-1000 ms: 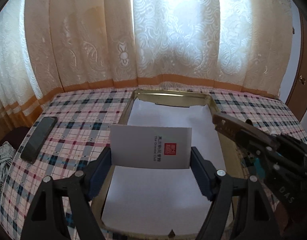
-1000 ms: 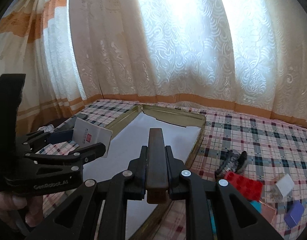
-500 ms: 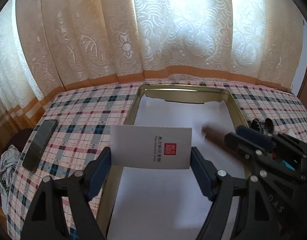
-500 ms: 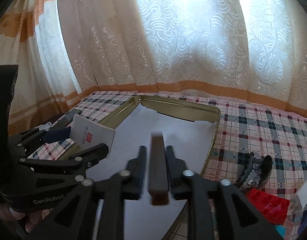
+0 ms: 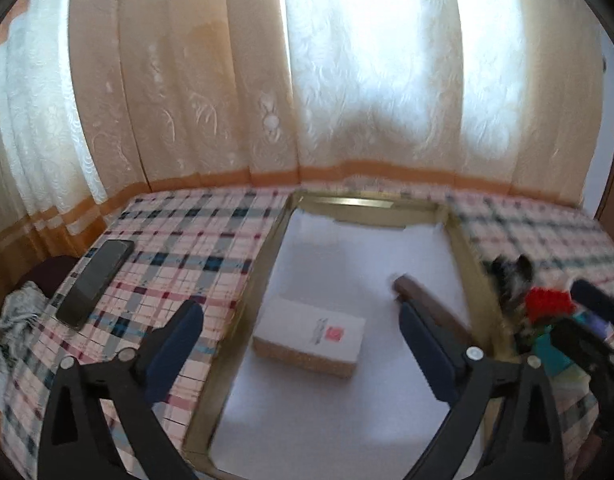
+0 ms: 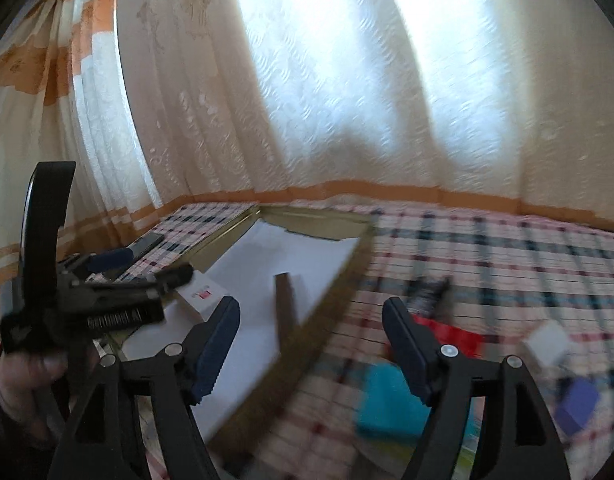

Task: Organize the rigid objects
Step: 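Lower the white box into the tray with the left tool while the right tool drops the brown bar in, then grasp the teal brick with the left tool while the right tool grasps the purple cube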

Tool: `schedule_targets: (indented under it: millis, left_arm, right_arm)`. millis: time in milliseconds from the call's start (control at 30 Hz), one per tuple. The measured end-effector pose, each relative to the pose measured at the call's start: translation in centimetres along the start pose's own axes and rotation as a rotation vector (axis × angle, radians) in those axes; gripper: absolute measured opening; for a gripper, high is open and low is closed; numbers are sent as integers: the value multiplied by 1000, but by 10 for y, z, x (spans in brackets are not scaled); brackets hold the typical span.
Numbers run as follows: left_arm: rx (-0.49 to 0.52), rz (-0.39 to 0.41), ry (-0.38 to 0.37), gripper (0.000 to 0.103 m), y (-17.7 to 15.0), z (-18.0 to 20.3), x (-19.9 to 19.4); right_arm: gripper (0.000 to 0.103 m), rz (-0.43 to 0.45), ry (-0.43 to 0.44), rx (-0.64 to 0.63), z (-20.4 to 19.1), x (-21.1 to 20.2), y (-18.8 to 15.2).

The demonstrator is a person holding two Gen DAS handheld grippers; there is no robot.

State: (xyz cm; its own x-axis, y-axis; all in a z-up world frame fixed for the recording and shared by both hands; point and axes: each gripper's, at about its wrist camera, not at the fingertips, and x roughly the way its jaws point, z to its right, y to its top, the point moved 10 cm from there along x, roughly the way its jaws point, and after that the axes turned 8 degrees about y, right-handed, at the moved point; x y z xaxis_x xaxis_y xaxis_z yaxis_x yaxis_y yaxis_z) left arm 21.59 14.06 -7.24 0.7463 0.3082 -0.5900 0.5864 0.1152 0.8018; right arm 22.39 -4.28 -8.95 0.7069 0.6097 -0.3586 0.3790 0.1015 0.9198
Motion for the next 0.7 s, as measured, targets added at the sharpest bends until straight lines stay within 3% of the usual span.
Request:
schedule_targets:
  millis: [133, 300, 467, 633, 700]
  left_arm:
    - [-36, 1, -32, 101, -7, 9, -15]
    - [-21, 36, -2, 103, -2, 19, -19]
    - [-36, 62, 6, 103, 13, 21, -17]
    - [25, -46, 32, 103, -3, 30, 19]
    - [35, -22, 31, 100, -4, 31, 15]
  right_arm:
    - [77, 64, -41, 8, 18, -41, -7]
    - [85, 160, -131, 44, 50, -81, -13]
    - [85, 148, -159, 64, 67, -85, -19]
    - [85, 130, -153, 111, 79, -83, -29]
    - [85, 141, -142, 130, 82, -86, -30]
